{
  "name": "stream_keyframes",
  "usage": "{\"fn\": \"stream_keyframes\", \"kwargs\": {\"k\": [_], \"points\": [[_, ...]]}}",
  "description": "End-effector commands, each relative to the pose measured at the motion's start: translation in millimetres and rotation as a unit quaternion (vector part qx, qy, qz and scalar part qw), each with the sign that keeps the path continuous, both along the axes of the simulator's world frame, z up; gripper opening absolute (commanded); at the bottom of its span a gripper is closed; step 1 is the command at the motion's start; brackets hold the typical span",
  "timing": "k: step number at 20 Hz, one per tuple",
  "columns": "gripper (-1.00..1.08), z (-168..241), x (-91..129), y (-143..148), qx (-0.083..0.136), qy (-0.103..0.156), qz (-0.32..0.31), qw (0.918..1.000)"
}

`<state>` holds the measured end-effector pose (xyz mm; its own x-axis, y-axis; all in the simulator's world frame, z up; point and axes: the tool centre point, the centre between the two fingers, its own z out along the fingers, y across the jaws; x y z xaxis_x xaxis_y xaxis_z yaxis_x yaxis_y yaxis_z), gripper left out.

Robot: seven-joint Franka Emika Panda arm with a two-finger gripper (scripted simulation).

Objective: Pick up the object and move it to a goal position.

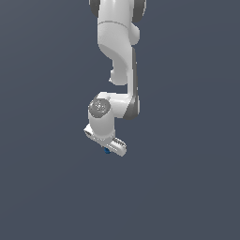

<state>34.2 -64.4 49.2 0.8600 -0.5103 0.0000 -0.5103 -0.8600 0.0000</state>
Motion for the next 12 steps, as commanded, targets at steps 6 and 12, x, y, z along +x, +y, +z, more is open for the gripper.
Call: {"fn": "stream_keyframes", "kwargs": {"k": [6,12], "points": [[-1.0,7,39,7,0.0,0.0,0.0,1.0],[-1.0,11,68,13,0.0,0.0,0.0,1.0]]}}
